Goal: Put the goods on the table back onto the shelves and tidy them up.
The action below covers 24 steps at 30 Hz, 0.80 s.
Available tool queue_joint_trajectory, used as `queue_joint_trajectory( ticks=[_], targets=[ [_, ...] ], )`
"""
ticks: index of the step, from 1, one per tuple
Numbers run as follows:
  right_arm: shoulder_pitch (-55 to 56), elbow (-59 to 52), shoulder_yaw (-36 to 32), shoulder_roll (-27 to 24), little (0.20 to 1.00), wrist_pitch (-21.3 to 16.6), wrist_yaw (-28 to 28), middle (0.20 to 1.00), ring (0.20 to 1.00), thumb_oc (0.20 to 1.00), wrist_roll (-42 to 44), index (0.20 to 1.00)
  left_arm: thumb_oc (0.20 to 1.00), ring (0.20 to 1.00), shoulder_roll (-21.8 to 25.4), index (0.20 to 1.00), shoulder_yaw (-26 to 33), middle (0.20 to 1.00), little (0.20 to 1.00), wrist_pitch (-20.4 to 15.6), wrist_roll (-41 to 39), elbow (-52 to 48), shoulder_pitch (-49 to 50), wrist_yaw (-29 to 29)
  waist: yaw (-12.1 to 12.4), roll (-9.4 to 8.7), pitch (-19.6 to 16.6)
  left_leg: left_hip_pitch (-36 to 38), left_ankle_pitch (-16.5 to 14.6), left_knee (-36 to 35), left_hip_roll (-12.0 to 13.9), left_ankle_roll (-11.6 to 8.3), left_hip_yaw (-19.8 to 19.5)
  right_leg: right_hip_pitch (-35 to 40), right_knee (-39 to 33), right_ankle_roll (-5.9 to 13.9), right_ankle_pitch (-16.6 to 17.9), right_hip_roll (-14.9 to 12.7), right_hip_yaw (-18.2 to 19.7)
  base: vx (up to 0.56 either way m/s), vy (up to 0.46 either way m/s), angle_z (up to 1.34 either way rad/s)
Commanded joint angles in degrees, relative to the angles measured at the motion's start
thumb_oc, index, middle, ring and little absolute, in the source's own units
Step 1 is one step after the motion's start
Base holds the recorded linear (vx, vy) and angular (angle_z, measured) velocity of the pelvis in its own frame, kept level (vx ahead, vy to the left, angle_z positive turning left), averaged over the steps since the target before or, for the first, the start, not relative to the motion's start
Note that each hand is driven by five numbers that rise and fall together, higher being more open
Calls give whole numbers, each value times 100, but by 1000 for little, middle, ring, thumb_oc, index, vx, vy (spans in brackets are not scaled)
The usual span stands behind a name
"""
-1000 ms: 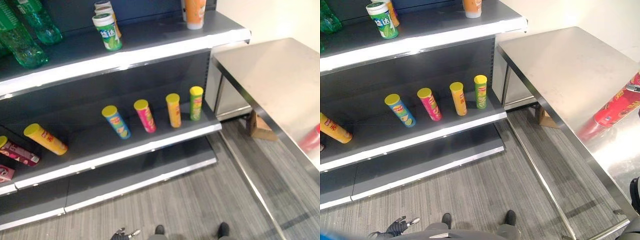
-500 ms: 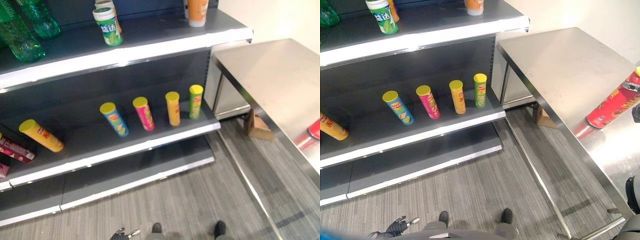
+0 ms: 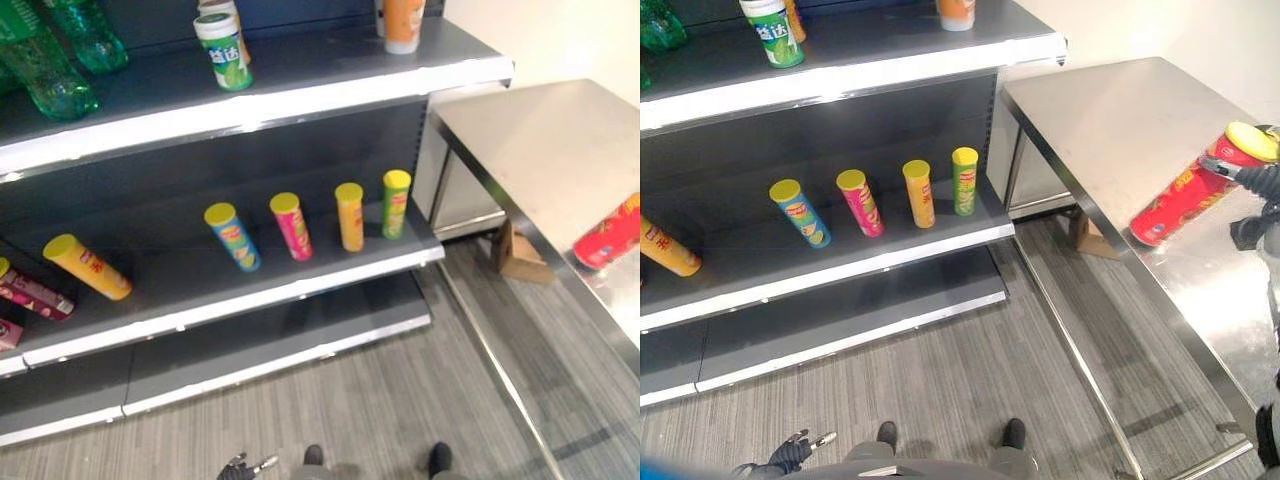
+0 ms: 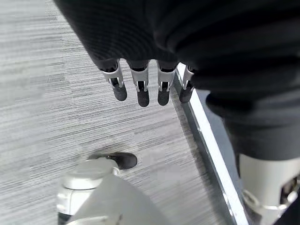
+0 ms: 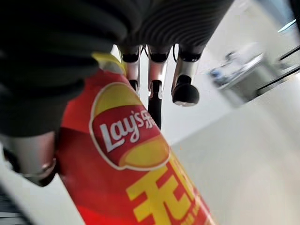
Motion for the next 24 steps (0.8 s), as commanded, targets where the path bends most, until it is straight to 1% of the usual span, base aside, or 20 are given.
queue_joint_trajectory(
  ticks=[1,2,6,7,8,9,11,12,13,15,17,18,19,20,21,23,24],
  targets=[
    [3,-865,-550,57,200,-554,-374,200,200,200,-131,200,1000,1000,279,1000,16,1000,1000,-58,-190,65,-145,111,16,-334,9,-118,306,-235,-218,-132,109,714,161,-333,-1499,644,-184,-62,-68,9],
    [209,-1195,-768,149,200,-593,-419,200,200,200,-239,200,1000,1000,284,1000,44,1000,1000,-51,-203,21,-135,97,57,-346,21,-149,351,-227,-182,-181,74,727,147,-356,-1520,681,-223,-94,-91,12],
    [464,-2028,-1091,438,200,-716,-494,200,200,200,-404,200,1000,1000,287,1000,102,1000,1000,-31,-198,-24,-223,112,148,-380,152,-494,493,-69,-107,-282,-93,683,140,-437,-1568,740,-412,-127,-65,18],
    [501,-2167,-1148,474,200,-750,-504,200,200,200,-410,200,1000,1000,273,1000,108,1000,1000,-33,-207,-37,-253,123,174,-398,217,-642,513,62,-99,-285,-46,674,148,-442,-1567,708,-494,-148,-23,50],
    [577,-2345,-1222,528,200,-759,-524,200,200,200,-455,200,1000,1000,262,1000,100,1000,1000,-31,-210,-88,-272,125,170,-417,278,-773,466,263,-56,-278,47,669,182,-448,-1594,661,-614,-146,27,63],
    [613,-2463,-1257,562,200,-754,-556,200,200,200,-501,200,1000,1000,251,1000,98,1000,1000,-28,-209,-107,-294,125,149,-425,296,-856,478,377,-4,-246,190,627,203,-437,-1558,614,-715,-89,29,74],
    [620,-2468,-1264,565,200,-751,-555,200,200,200,-502,200,1000,1000,253,1000,96,1000,1000,-27,-209,-107,-294,125,146,-426,289,-871,473,388,-5,-246,184,620,205,-437,-1558,614,-720,-43,57,63],
    [696,-2667,-1286,621,200,-729,-518,200,200,200,-605,200,1000,1000,224,1000,150,1000,1000,-29,-195,-110,-283,133,119,-421,297,-777,421,448,203,-220,408,555,282,-421,-1505,520,-840,-56,253,66],
    [723,-2824,-1306,633,200,-731,-499,200,200,200,-694,200,1000,1000,205,1000,182,1000,1000,-42,-146,-54,-301,182,60,-399,297,-586,446,390,547,-317,467,527,336,-355,-1473,387,-932,-64,314,52],
    [800,-2910,-1347,632,200,-718,-485,200,200,200,-722,200,1000,1000,199,1000,187,1000,1000,-53,-146,-36,-317,197,-18,-358,253,-510,618,301,846,-383,524,487,367,-290,-1440,260,-1034,-2,296,37],
    [920,-3031,-1412,644,200,-707,-488,200,200,200,-786,200,1000,1000,202,1000,172,1000,1000,-80,-85,-21,-363,246,-136,-262,200,-446,931,133,1193,-523,655,502,395,-186,-1420,119,-1175,49,343,41],
    [967,-3081,-1414,645,200,-696,-474,200,200,200,-796,200,1000,1000,223,1000,145,1000,1000,-83,-56,-34,-360,249,-157,-212,183,-367,1017,105,1289,-593,712,531,418,-144,-1419,62,-1196,99,403,63],
    [1014,-3185,-1399,678,200,-694,-428,200,200,200,-846,200,1000,1000,229,1000,141,1000,1000,-84,-15,-40,-350,225,-146,-146,136,-314,968,92,1268,-624,599,562,433,-69,-1384,11,-1182,74,279,60],
    [1028,-3197,-1415,680,200,-688,-426,200,200,200,-848,200,1000,1000,229,1000,135,1000,1000,-84,-14,-41,-353,225,-153,-146,120,-351,987,93,1257,-612,582,541,428,-66,-1359,4,-1196,140,410,37],
    [1190,-3297,-1562,744,200,-643,-387,200,200,200,-930,200,1000,1000,225,1000,125,1000,1000,-74,50,-62,-332,207,-182,-87,6,-271,742,57,1148,-644,524,612,452,17,-1289,-165,-1193,132,356,25],
    [1252,-3393,-1645,867,200,-629,-388,200,200,200,-936,200,1000,1000,237,1000,58,1000,1000,-81,148,-4,-371,210,-201,-103,-56,-291,395,159,950,-559,534,658,511,127,-1193,-450,-1193,132,473,18],
    [1308,-3447,-1698,924,200,-614,-351,200,200,200,-975,200,1000,1000,257,1000,1,1000,1000,-85,231,38,-426,193,-211,-134,-62,-319,210,263,762,-485,562,642,624,210,-1081,-690,-1211,65,483,9]
  ],
)
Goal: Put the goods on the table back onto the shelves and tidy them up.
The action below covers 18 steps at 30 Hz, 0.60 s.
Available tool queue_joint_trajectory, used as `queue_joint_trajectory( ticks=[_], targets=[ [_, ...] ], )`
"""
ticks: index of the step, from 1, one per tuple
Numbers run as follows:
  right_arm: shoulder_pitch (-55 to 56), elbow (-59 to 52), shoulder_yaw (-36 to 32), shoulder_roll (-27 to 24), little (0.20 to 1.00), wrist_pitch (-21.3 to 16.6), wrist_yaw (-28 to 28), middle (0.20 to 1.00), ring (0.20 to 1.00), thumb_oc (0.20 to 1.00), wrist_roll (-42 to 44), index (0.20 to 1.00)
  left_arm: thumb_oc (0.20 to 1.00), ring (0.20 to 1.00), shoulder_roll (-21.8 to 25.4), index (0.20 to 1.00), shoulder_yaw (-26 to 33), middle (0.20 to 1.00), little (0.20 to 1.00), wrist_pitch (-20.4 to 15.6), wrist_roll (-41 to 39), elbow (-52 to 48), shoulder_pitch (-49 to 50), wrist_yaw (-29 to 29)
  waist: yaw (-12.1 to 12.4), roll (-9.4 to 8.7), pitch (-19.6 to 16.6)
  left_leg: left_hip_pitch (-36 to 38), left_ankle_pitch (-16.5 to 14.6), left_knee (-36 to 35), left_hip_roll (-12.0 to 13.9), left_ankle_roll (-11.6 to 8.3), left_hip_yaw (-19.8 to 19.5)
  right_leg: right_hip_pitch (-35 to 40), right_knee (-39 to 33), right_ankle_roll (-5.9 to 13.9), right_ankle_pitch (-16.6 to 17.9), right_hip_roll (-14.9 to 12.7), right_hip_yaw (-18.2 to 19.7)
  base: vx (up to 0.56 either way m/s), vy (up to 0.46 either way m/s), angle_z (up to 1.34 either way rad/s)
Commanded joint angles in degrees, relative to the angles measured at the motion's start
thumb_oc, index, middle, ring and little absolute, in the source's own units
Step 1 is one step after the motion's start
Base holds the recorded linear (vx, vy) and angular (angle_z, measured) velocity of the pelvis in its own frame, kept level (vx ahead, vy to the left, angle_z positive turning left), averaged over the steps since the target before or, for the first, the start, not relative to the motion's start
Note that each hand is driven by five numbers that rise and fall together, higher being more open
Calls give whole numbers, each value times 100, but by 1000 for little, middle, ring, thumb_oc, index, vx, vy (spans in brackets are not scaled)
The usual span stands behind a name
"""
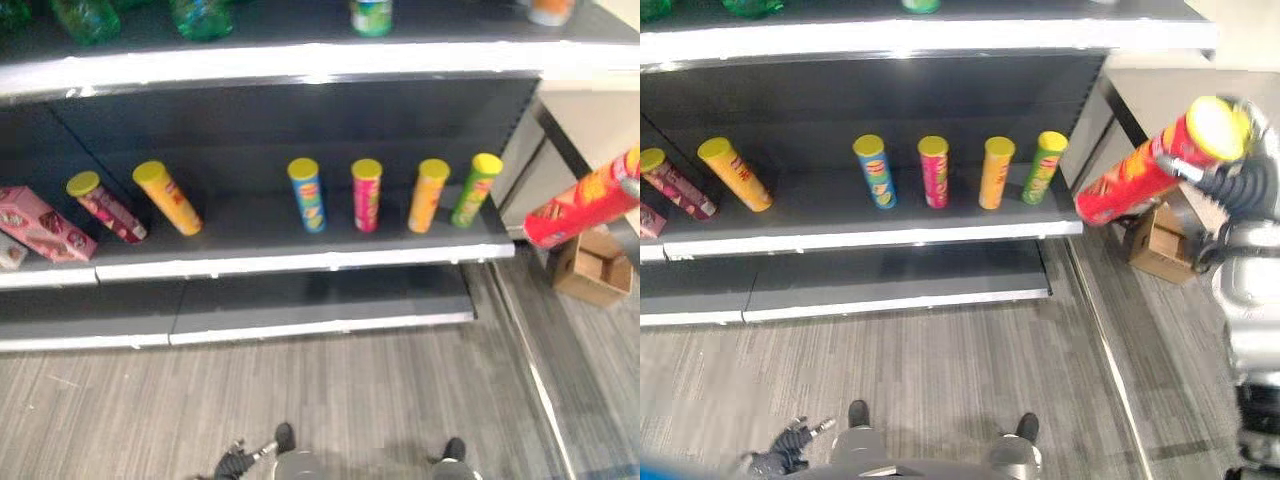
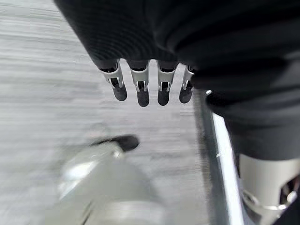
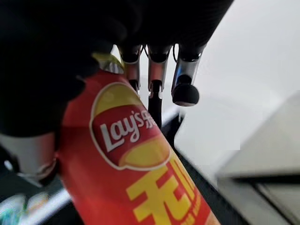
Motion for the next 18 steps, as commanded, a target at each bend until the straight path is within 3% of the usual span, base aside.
queue_joint_trajectory(
  ticks=[1,2,3,5,7,8,11,13,14,15,18],
  targets=[
    [-576,-369,-404,-841,200,-175,-162,200,200,200,-118,200,1000,1000,-110,1000,-155,1000,1000,-101,255,101,-67,33,73,427,-335,415,6,-645,99,86,-216,38,605,384,-1088,154,-85,61,631,13],
    [-534,-396,-409,-720,200,-141,-161,200,200,200,-210,200,1000,1000,-66,1000,-176,1000,1000,-111,356,58,-97,41,40,419,-352,503,-138,-785,-226,272,-156,-174,860,447,-835,-176,-47,40,465,14],
    [-528,-404,-413,-712,200,-137,-162,200,200,200,-215,200,1000,1000,-63,1000,-176,1000,1000,-111,359,58,-97,41,49,392,-358,510,-130,-804,-265,293,-141,-198,886,467,-835,-221,-28,60,485,15],
    [-454,-456,-375,-626,200,-88,-128,200,200,200,-368,200,1000,1000,-21,1000,-173,1000,1000,-104,462,44,-84,25,46,358,-359,716,-264,-1032,-669,548,11,-395,1262,550,-349,-664,78,69,421,10],
    [-442,-587,-274,-467,200,-58,-91,200,200,200,-427,200,1000,1000,56,1000,-140,1000,1000,-55,500,-60,-13,-22,-7,424,-279,904,-319,-1187,-909,776,68,-656,1771,376,-290,-732,294,66,465,-2],
    [-444,-590,-271,-463,200,-56,-91,200,200,200,-430,200,1000,1000,57,1000,-136,1000,1000,-53,501,-63,-11,-22,2,421,-280,904,-322,-1186,-906,773,80,-681,1801,372,-307,-734,314,54,347,-8],
    [-303,-716,-285,-410,200,-84,71,200,200,200,-366,200,1000,1000,89,1000,-165,1000,1000,-32,592,-13,-48,-95,-155,470,-223,975,-287,-1239,-976,861,46,-986,1874,175,-871,137,948,66,183,-9],
    [-314,-811,-237,-397,200,-127,161,200,200,200,-276,200,1000,1000,93,1000,-220,1000,1000,-21,656,55,-108,-148,-221,454,-196,991,-293,-1239,-1053,896,17,-1052,1635,88,-1161,708,1113,85,94,4],
    [-320,-809,-237,-397,200,-127,162,200,200,200,-275,200,1000,1000,93,1000,-218,1000,1000,-23,657,59,-115,-148,-221,458,-200,972,-274,-1239,-1048,895,17,-1059,1607,79,-1129,718,1110,50,61,7],
    [-427,-929,-12,-318,200,-239,266,200,200,200,-95,200,1000,1000,55,1000,-259,1000,1000,3,639,168,-215,-166,-276,410,-130,976,-273,-1239,-1145,917,-10,-1219,1333,-7,-1202,1237,1249,16,54,7],
    [-510,-999,336,-342,200,-270,431,200,200,200,-186,200,1000,1000,-40,1000,-269,1000,1000,1,635,212,-334,-185,-325,322,-43,983,-317,-1194,-1306,949,-75,-1341,925,-70,-1074,1631,1376,33,38,-1]
  ],
)
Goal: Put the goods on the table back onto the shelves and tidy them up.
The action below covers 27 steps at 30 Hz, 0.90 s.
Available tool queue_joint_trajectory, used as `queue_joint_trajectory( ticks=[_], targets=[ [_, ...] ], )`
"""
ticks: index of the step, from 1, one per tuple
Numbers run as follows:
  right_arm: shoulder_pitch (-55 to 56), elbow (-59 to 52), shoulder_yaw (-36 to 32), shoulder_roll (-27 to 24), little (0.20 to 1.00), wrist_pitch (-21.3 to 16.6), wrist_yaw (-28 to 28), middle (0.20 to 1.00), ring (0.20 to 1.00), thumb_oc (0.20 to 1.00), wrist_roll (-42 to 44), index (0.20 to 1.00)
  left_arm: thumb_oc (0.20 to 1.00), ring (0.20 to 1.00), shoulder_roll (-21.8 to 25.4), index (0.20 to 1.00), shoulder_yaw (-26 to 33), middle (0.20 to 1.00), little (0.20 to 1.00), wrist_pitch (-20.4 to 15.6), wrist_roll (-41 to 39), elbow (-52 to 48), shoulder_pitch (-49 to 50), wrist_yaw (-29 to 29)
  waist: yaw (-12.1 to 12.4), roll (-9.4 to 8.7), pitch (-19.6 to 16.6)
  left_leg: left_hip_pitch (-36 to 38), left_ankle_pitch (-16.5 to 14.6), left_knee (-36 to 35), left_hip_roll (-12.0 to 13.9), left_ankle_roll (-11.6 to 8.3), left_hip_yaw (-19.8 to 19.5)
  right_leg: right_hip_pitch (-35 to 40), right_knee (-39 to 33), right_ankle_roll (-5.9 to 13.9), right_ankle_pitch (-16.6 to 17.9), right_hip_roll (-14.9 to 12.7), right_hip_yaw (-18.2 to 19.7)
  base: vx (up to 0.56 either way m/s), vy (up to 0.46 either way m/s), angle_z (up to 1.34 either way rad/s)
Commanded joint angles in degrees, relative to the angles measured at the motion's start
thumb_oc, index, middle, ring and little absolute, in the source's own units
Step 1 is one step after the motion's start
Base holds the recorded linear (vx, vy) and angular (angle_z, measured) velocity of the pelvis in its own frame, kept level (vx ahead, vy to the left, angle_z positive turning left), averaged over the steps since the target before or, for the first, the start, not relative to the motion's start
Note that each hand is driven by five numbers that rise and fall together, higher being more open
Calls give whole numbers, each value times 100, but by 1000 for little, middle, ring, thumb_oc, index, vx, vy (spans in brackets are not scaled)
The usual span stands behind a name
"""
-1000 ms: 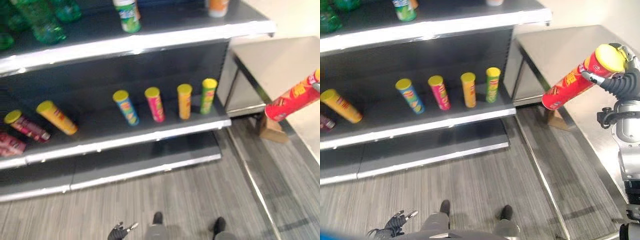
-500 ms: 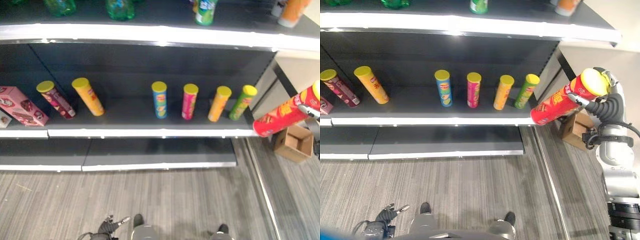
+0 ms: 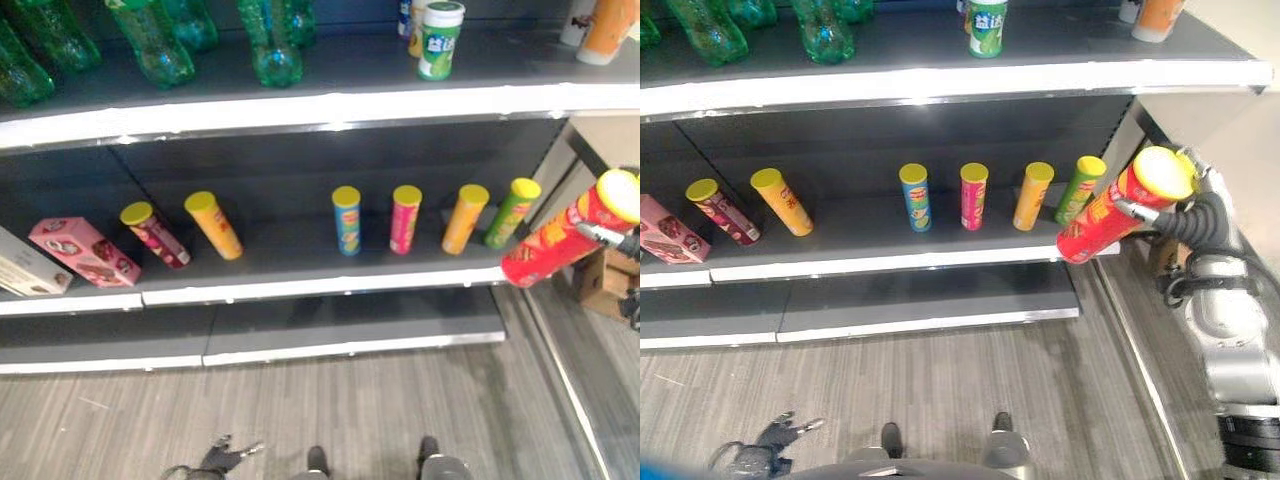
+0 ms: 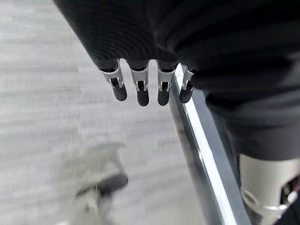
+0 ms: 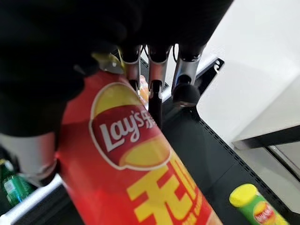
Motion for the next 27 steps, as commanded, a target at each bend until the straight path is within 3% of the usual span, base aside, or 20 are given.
queue_joint_trajectory(
  ticks=[1,3,4,5,7,8,9,10,13,15,16,17,18,20,22,23,25,27],
  targets=[
    [-469,-483,-120,-218,200,-388,110,200,200,200,168,200,1000,1000,288,1000,-49,1000,1000,-24,131,121,-377,5,93,-203,103,127,-631,49,-606,151,-224,-643,256,-39,-334,427,128,35,2,0],
    [-589,-509,265,-213,200,-401,240,200,200,200,45,200,1000,1000,232,1000,-90,1000,1000,-49,142,-36,-407,17,169,-305,138,-95,-830,553,-702,143,-317,-296,-198,-104,-288,481,160,40,-71,13],
    [-739,-519,620,-214,200,-429,307,200,200,200,29,200,1000,1000,182,1000,-70,1000,1000,-51,-2,-150,-382,85,263,-353,170,-335,-1022,1196,-704,66,-354,-164,-292,-143,-276,444,102,29,-87,50],
    [-761,-506,641,-216,200,-433,303,200,200,200,28,200,1000,1000,180,1000,-60,1000,1000,-48,-3,-155,-377,85,246,-347,171,-372,-1062,1270,-695,64,-362,-161,-298,-145,-273,450,93,35,-78,72],
    [-746,-574,856,-362,200,-397,448,200,200,200,-195,200,1000,1000,134,1000,-10,1000,1000,-44,-143,-400,-318,78,336,-409,269,-715,-1255,2126,-679,-59,-368,33,-372,-223,-359,393,24,37,-36,42],
    [-786,-464,1095,-392,200,-358,505,200,200,200,-252,200,1000,1000,88,1000,-8,1000,1000,-42,-262,-471,-271,139,388,-397,346,-1052,-1077,2834,-515,-232,-360,267,-507,-279,-449,390,-89,29,8,25],
    [-803,-451,1111,-393,200,-363,501,200,200,200,-253,200,1000,1000,87,1000,-2,1000,1000,-41,-264,-474,-268,140,370,-384,350,-1078,-1100,2886,-499,-239,-377,275,-518,-285,-444,407,-102,40,60,34],
    [-802,-397,1220,-444,200,-326,536,200,200,200,-394,200,1000,1000,79,1000,10,1000,1000,-35,-294,-483,-263,148,391,-377,364,-1173,-992,2940,-321,-298,-336,368,-566,-283,-502,390,-167,98,77,34],
    [-892,-212,1579,-403,200,-259,633,200,200,200,-471,200,1000,1000,100,1000,4,1000,1000,-18,-239,-385,-238,204,463,-389,281,-987,-879,2116,129,-286,-401,467,-592,-201,-571,279,-188,186,167,16],
    [-1075,-65,1855,-398,200,-257,632,200,200,200,-462,200,1000,1000,150,1000,-69,1000,1000,-19,-167,-261,-309,290,515,-366,248,-1001,-263,1215,629,-396,-742,455,-565,-103,-654,178,-140,170,211,-3],
    [-1081,-61,1861,-399,200,-258,630,200,200,200,-462,200,1000,1000,149,1000,-66,1000,1000,-19,-166,-260,-309,290,512,-367,252,-986,-252,1194,628,-398,-739,459,-563,-104,-656,177,-139,250,322,2],
    [-1170,86,1991,-377,200,-257,554,200,200,200,-444,200,1000,1000,177,1000,-150,1000,1000,3,-40,-62,-370,366,536,-296,205,-1165,205,534,1008,-555,-859,590,-621,15,-794,82,-125,267,327,-3],
    [-1182,161,2033,-360,200,-249,515,200,200,200,-457,200,1000,1000,179,1000,-169,1000,1000,25,54,20,-382,406,529,-255,176,-1202,346,306,1105,-642,-748,710,-668,67,-845,22,-173,383,479,8],
    [-1143,59,2047,-293,200,-222,534,200,200,200,-528,200,1000,1000,141,1000,-150,1000,1000,31,218,154,-290,412,553,-87,18,-995,368,107,1068,-752,-758,819,-674,186,-840,-61,-103,318,402,14],
    [-1129,2,2074,-230,200,-209,579,200,200,200,-571,200,1000,1000,109,1000,-152,1000,1000,46,265,228,-291,412,549,-77,-18,-1015,261,235,944,-746,-761,842,-668,249,-760,-204,-115,213,332,-16],
    [-1209,13,2171,-109,200,-172,597,200,200,200,-696,200,1000,1000,108,1000,-148,1000,1000,42,332,336,-305,439,580,-133,-51,-1068,67,502,662,-640,-745,806,-542,359,-637,-518,17,191,362,-20],
    [-1259,16,2235,-68,200,-145,609,200,200,200,-742,200,1000,1000,141,1000,-141,1000,1000,43,356,312,-292,433,618,-188,-66,-1061,-30,584,536,-560,-653,688,-397,387,-586,-665,127,145,301,-16],
    [-1442,37,2372,9,200,-117,675,200,200,200,-802,200,1000,1000,219,1000,-100,1000,1000,38,427,391,-254,400,670,-234,-62,-968,-216,611,295,-307,-421,425,-65,409,-415,-927,209,140,436,-56]
  ],
)
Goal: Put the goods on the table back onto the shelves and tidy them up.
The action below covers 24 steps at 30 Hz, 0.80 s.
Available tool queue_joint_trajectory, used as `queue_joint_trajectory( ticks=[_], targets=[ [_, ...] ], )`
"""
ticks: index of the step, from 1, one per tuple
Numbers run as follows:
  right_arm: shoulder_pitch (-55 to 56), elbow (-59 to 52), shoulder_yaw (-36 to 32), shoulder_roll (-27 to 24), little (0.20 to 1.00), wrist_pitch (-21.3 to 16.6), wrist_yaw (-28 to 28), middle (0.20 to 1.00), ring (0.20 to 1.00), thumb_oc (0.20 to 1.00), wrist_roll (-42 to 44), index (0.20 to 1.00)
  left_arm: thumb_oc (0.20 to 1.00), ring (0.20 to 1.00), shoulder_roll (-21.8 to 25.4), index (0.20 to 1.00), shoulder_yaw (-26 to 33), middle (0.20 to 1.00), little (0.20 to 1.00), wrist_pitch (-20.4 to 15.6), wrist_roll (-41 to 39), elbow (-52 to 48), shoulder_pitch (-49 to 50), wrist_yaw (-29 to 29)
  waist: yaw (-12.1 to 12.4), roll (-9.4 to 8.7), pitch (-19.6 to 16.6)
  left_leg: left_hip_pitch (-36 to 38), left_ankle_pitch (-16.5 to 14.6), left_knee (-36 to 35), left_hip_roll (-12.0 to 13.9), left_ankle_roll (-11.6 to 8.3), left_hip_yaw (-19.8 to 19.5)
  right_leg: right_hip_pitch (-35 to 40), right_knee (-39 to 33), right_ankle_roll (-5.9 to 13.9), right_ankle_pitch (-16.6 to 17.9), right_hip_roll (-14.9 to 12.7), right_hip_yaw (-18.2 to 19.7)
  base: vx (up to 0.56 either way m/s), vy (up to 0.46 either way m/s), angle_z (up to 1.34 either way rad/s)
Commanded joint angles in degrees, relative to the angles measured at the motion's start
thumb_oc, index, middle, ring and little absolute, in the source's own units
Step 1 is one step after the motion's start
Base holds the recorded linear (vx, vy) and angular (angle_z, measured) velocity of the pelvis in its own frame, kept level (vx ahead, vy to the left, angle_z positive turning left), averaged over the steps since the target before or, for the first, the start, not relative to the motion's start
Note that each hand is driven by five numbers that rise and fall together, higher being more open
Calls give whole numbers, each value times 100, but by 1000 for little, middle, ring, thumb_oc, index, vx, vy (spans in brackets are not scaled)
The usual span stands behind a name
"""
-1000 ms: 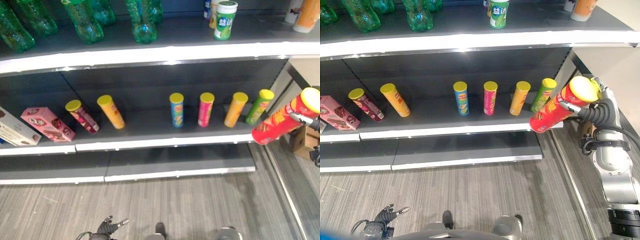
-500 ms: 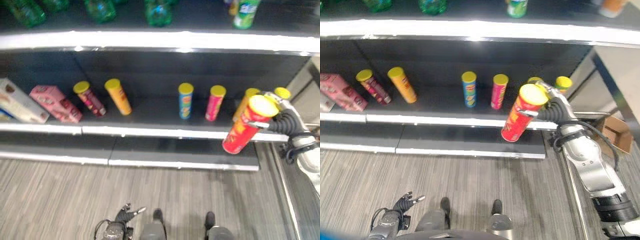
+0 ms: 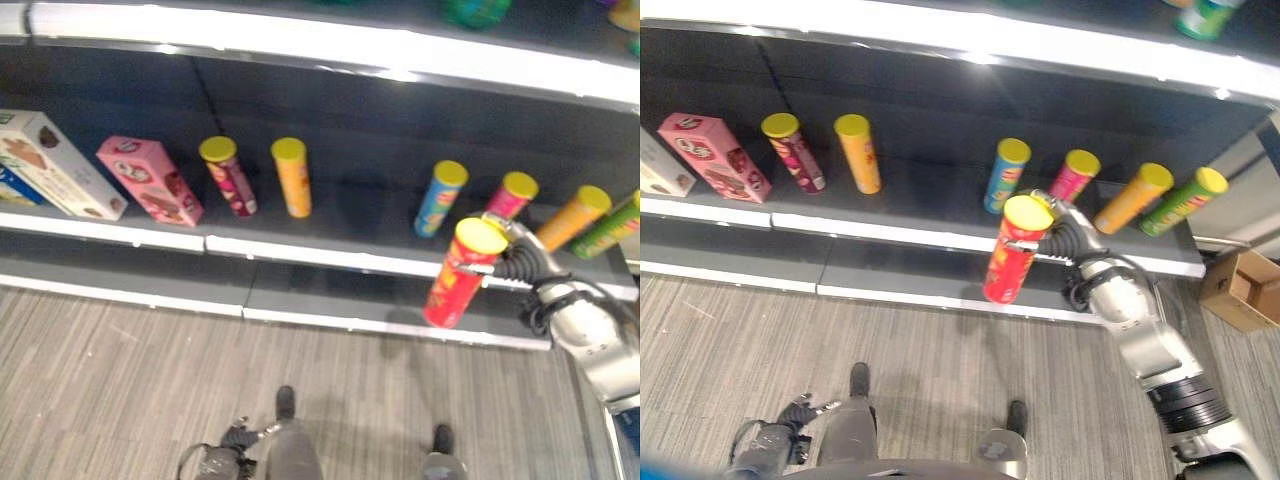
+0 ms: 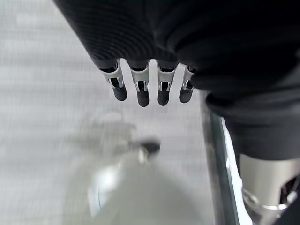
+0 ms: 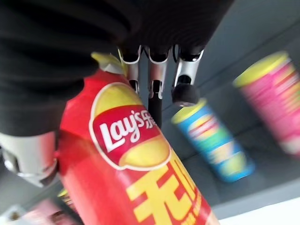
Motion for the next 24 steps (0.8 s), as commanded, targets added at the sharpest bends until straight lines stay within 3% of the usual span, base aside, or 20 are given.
queue_joint_trajectory(
  ticks=[1,4,7,9,11,14,24],
  targets=[
    [-704,-137,72,-743,200,-143,-55,200,200,200,-204,200,1000,1000,-1,1000,-72,1000,1000,-73,241,29,349,39,55,393,-448,483,-94,-862,44,123,35,-291,703,571,-1118,266,-113,136,458,-66],
    [-711,-146,92,-740,200,-143,-43,200,200,200,-233,200,1000,1000,53,1000,-67,1000,1000,-58,246,5,378,26,55,421,-430,604,-146,-963,-64,204,116,-423,1002,533,-1031,192,-245,82,219,-56],
    [-650,-159,55,-730,200,-138,-43,200,200,200,-229,200,1000,1000,80,1000,-53,1000,1000,-57,217,-73,395,4,-7,460,-381,731,-141,-1116,-148,250,113,-610,1208,451,-1032,418,-102,90,149,-4],
    [-692,-164,30,-739,200,-145,-58,200,200,200,-150,200,1000,1000,74,1000,-88,1000,1000,-91,165,-134,331,-1,-66,522,-309,821,-161,-1203,-242,269,43,-774,820,445,-1121,744,69,100,59,14],
    [-862,-153,129,-777,200,-135,-58,200,200,200,-118,200,1000,1000,69,1000,-136,1000,1000,-94,112,-165,226,-2,-140,496,-190,830,-191,-1160,-306,274,-49,-1042,347,466,-990,893,314,74,-16,15],
    [-1021,-82,280,-875,200,-119,-90,200,200,200,-263,200,1000,1000,80,1000,-168,1000,1000,-98,105,-286,195,14,-123,390,-152,828,-248,-1089,-379,249,-154,-856,-69,541,-926,948,469,63,-65,27],
    [-1623,219,1090,-938,200,-66,49,200,200,200,-687,200,1000,1000,-144,1000,-233,1000,1000,-106,-186,-361,362,133,83,426,-204,693,-151,-1094,-183,86,-448,-537,-265,472,-948,1007,53,49,-93,32]
  ],
)
